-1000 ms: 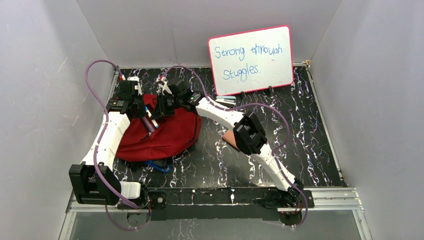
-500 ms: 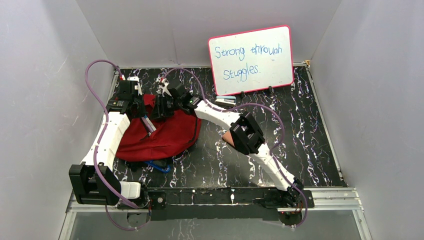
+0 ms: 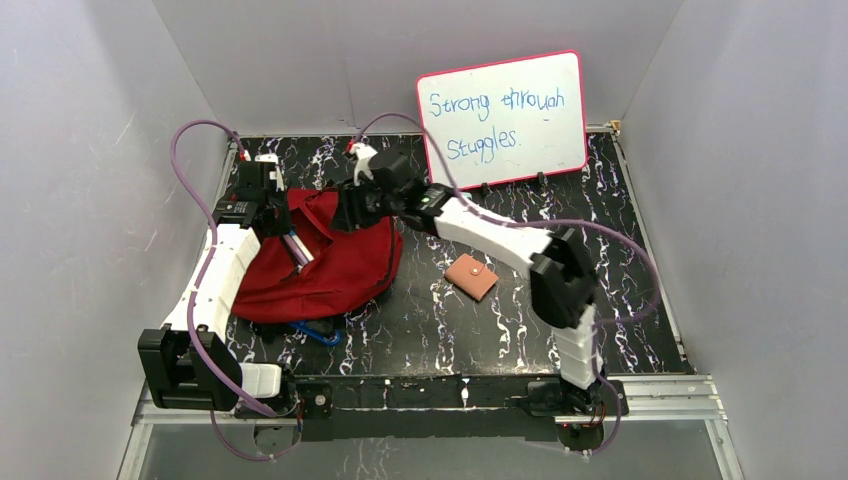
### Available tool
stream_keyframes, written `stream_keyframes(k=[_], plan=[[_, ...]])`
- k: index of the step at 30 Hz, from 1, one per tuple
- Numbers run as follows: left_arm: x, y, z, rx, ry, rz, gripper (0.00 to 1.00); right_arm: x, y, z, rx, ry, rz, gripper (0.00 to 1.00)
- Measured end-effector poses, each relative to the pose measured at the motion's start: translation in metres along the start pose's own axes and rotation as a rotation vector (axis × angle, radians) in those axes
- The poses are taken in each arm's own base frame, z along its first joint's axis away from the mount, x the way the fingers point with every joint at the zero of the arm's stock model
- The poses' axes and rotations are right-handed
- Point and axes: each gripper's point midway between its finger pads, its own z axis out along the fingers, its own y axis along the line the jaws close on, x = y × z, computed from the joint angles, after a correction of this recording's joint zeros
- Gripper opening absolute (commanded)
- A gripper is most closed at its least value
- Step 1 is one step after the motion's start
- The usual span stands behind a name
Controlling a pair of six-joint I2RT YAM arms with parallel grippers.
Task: Pack the student bag
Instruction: Pick up the personal item from the center of the board.
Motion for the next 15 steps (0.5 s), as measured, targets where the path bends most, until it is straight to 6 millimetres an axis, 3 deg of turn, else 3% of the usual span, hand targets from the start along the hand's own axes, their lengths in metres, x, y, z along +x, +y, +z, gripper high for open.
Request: stream_keyframes(k=[4,7,9,12,15], plan=[[0.000,0.000,0.000,0.000,0.000,0.000,0.00,-0.033,-0.002,-0.061,0.074,-0.126,-0.142,0.69],[0.000,0.000,0.000,0.001,-0.001,0.000,0.00,-0.056,-0.025,-0.099,0.160,-0.196,-0.233,0.72],[-0.001,0.000,0.000,0.002,-0.002,-0.001,0.00,-0.065,-0.046,-0.112,0.216,-0.208,-0.276,0.73],[-0.001,-0.001,0.000,0.003,-0.005,-0.001,0.00,-0.058,-0.088,-0.122,0.296,-0.139,-0.318,0.74],[-0.002,-0.001,0.000,0.003,-0.006,-0.001,0.00,-0.029,-0.121,-0.115,0.339,-0.006,-0.351,0.75]])
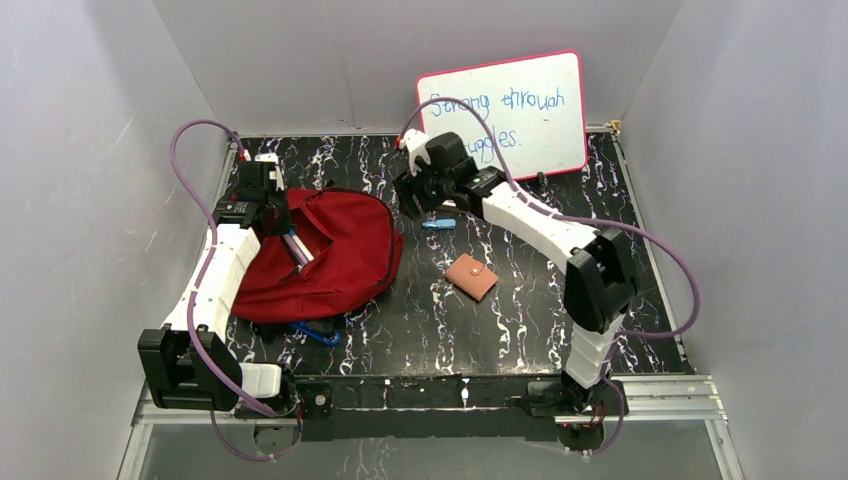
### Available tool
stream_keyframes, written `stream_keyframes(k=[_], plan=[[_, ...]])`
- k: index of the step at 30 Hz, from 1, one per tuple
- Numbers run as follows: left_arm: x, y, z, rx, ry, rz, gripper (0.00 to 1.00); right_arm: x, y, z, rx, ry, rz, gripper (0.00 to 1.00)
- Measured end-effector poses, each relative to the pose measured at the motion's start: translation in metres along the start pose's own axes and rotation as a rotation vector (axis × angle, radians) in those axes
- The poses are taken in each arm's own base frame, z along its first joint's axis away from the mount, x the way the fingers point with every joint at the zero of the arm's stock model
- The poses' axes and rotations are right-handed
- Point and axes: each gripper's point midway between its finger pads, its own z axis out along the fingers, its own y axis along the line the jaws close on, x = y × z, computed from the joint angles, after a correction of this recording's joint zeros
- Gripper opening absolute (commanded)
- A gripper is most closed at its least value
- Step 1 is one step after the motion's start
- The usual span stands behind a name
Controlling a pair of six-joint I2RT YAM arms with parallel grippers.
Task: Pack the student bag
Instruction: Pick up the personal item from the center of the board.
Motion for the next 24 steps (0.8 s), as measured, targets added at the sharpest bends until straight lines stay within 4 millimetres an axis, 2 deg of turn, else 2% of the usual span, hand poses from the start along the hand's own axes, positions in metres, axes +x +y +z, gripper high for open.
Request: stream_keyframes(k=[6,10,18,24], plan=[[0.000,0.000,0.000,0.002,0.000,0.000,0.00,0.078,-0.009,0.035,-0.024,0.250,-0.088,0.75],[0.000,0.000,0.000,0.002,0.000,0.003,0.00,0.102,-0.019,0.054,-0.020,0.335,-0.127,0.75],[0.000,0.000,0.000,0.002,0.000,0.003,0.00,0.109,-0.051,0.071,-0.002,0.371,-0.159,0.74],[0.000,0.000,0.000,0.002,0.000,0.003,0.00,0.115,-0.069,0.075,0.001,0.394,-0.155,0.72]])
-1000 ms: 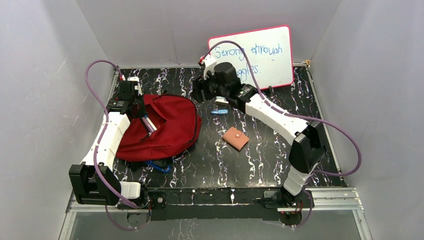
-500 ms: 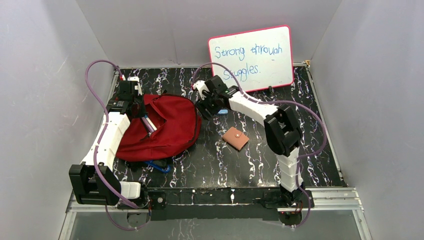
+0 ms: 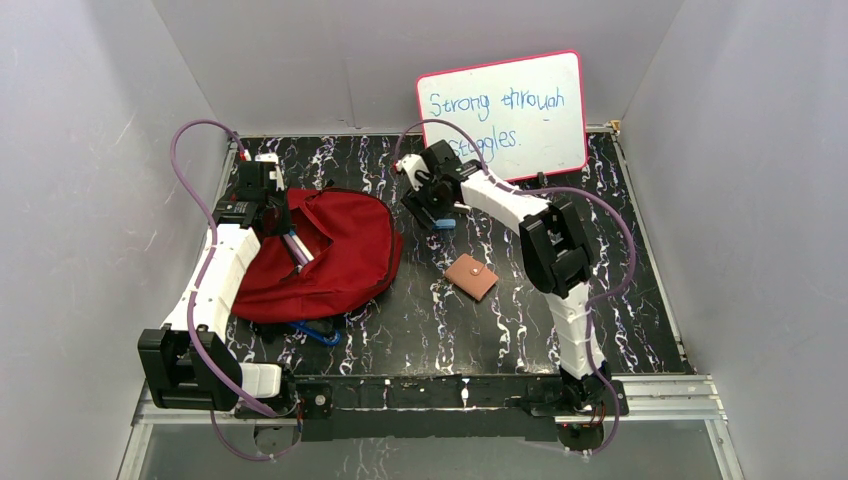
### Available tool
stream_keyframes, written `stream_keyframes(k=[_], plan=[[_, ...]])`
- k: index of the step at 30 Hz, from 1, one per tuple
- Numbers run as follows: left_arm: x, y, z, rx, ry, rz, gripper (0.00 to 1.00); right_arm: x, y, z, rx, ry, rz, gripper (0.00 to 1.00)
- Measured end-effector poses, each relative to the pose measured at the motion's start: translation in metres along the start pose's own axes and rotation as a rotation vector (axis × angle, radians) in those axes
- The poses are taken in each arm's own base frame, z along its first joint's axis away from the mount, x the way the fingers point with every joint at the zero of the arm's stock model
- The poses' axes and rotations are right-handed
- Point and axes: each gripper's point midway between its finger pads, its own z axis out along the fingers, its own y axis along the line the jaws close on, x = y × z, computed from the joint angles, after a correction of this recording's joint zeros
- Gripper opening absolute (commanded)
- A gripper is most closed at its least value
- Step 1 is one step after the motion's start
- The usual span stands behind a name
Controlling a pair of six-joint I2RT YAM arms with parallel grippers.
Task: Pack the student bag
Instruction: Pick up the personal item from the center of the board.
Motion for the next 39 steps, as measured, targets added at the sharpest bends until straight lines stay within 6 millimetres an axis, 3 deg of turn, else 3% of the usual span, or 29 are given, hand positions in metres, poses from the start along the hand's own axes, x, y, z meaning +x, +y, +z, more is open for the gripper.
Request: stream_keyframes(k=[10,23,33,39], plan=[[0.000,0.000,0.000,0.001,0.000,0.000,0.00,0.021,-0.008,0.011,-0.013,0.067,0.013,0.72],[0.000,-0.001,0.000,0.004,0.001,0.000,0.00,0.030,-0.014,0.010,0.005,0.096,0.016,0.72],[0.000,-0.001,0.000,0.008,0.002,0.000,0.00,0.053,-0.010,0.010,-0.014,0.165,0.036,0.65],[0.000,-0.002,0.000,0.008,0.003,0.000,0.00,0.056,-0.009,0.009,-0.017,0.175,0.040,0.58]])
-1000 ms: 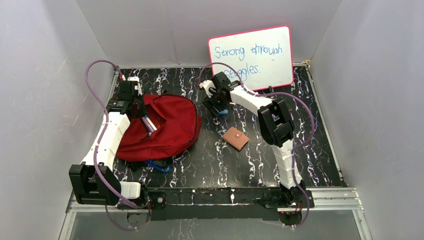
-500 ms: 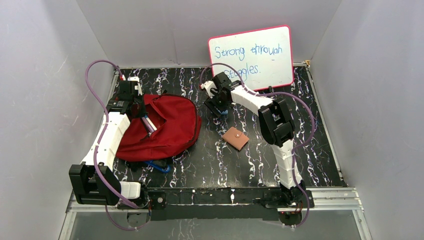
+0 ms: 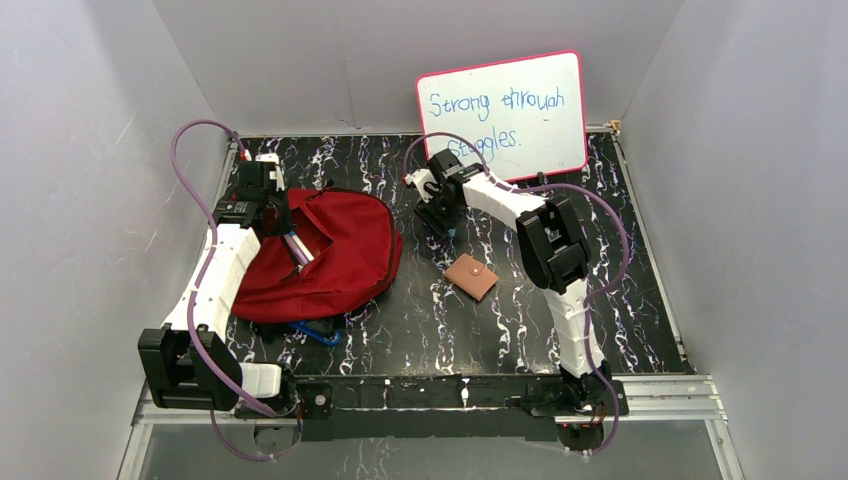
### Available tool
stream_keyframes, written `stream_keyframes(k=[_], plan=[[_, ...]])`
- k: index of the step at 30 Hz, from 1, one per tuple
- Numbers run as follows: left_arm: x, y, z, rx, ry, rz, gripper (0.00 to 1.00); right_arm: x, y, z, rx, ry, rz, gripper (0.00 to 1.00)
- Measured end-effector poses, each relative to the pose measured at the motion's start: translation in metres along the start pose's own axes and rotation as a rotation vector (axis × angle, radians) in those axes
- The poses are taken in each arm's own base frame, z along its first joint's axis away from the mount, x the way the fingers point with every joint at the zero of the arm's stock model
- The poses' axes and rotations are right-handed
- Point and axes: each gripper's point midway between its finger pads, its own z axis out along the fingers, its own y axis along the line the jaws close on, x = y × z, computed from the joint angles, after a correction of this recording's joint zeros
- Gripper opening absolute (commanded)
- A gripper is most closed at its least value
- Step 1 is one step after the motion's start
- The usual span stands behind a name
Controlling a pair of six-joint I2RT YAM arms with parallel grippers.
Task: Pack the student bag
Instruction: Pick up the personal item from the center of the board, then place the personal item in the student bag.
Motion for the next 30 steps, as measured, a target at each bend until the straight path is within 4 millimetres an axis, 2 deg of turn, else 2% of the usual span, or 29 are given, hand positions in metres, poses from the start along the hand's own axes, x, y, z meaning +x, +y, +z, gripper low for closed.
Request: stream_keyframes(k=[7,17,22,26,30], plan=[[0.000,-0.001,0.000,0.007,0.001,0.000,0.00,0.001,-0.002,0.000,0.012,0.005,0.012,0.47],[0.000,-0.002,0.000,0.011,0.002,0.000,0.00,0.002,-0.004,-0.001,0.032,0.011,0.044,0.19],[0.000,-0.002,0.000,0.011,0.002,0.000,0.00,0.002,-0.001,-0.007,0.034,0.003,0.091,0.18],[0.000,-0.002,0.000,0.011,0.002,0.000,0.00,-0.011,0.001,-0.030,0.047,-0.049,0.141,0.17],[0.000,-0.002,0.000,0.012,0.002,0.000,0.00,-0.043,0.005,-0.076,0.059,-0.189,0.203,0.17]])
